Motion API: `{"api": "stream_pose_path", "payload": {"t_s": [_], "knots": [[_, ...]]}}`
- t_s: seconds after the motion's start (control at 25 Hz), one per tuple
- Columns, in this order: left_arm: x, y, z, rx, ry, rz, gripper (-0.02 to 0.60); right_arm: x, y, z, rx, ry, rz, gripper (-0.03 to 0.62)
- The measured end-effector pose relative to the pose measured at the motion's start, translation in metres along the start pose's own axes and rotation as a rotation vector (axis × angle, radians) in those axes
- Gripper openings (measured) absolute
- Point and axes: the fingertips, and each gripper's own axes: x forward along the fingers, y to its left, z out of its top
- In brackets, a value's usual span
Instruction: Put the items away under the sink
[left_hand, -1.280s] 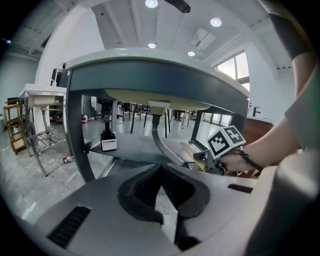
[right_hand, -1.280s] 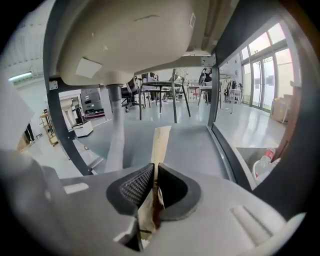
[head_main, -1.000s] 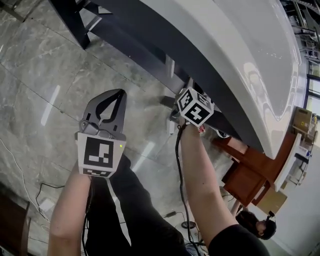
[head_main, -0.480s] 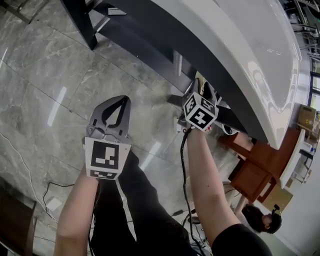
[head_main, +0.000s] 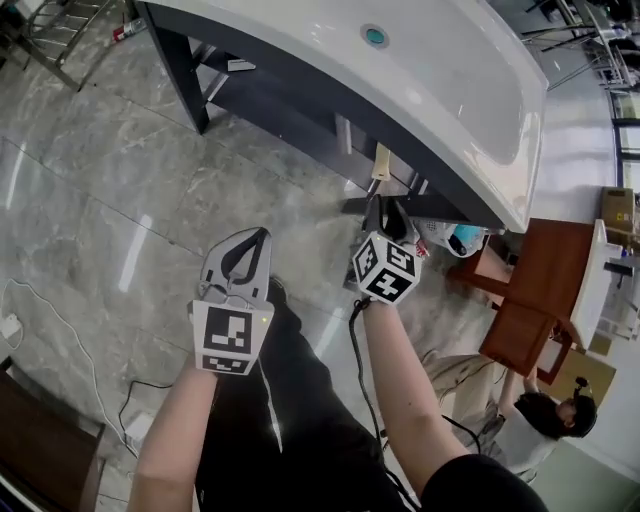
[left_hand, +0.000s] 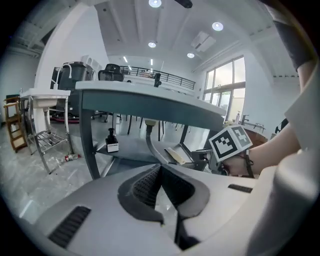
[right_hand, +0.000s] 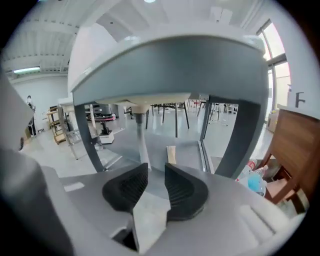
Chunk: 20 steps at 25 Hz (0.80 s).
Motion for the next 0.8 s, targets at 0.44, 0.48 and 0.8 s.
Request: {"api": "stream_pose_path", "payload": {"t_s": [0.44, 0.48, 0.8], "knots": [[-0.115, -0.027, 0.079, 0.023, -0.128, -0.038, 0.009, -0.153, 0.077, 0.066, 0.058, -0.101, 0.139, 0.003], [-0.126, -0.029, 0.085, 0.012, -0.141, -0.041, 0.009, -0.165, 0.082, 0.068, 0.056, -0.097, 0.145, 0.003], [-0.222, -0.043, 0.118, 0.013, -0.178, -0.011, 0.009, -0.257, 0.134, 0.108, 0.014, -0.109, 0.248, 0.003]]}}
